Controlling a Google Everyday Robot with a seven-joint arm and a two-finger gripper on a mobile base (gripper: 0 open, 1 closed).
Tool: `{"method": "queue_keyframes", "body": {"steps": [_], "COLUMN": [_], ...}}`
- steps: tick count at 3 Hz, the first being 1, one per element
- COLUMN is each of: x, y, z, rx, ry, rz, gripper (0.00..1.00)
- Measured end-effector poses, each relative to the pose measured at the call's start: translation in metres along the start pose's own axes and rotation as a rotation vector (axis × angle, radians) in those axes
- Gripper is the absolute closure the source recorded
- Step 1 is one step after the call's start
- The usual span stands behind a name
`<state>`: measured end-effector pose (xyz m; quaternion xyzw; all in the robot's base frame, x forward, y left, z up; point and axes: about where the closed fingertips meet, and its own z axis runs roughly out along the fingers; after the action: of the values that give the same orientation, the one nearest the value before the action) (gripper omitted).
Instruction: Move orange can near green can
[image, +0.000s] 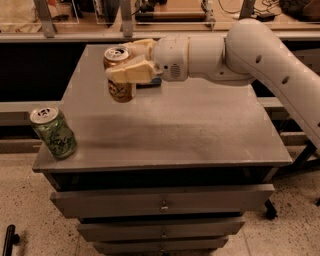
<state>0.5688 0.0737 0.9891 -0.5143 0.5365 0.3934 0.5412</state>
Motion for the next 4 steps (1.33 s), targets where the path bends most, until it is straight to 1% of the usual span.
{"method": "queue_keyframes", "body": {"steps": [1,2,3,4], "x": [0.001,0.001,0.014,0.025], "y": [0.012,0.012,0.022,0.04], "z": [0.002,0.002,0.014,0.031], "rx": [-0.045,-0.045,-0.098,-0.166], "ry": [0.008,0.008,0.065,0.105], "rz": [-0.001,-0.001,0.046,0.09], "gripper": [1.0,1.0,1.0,1.0]}}
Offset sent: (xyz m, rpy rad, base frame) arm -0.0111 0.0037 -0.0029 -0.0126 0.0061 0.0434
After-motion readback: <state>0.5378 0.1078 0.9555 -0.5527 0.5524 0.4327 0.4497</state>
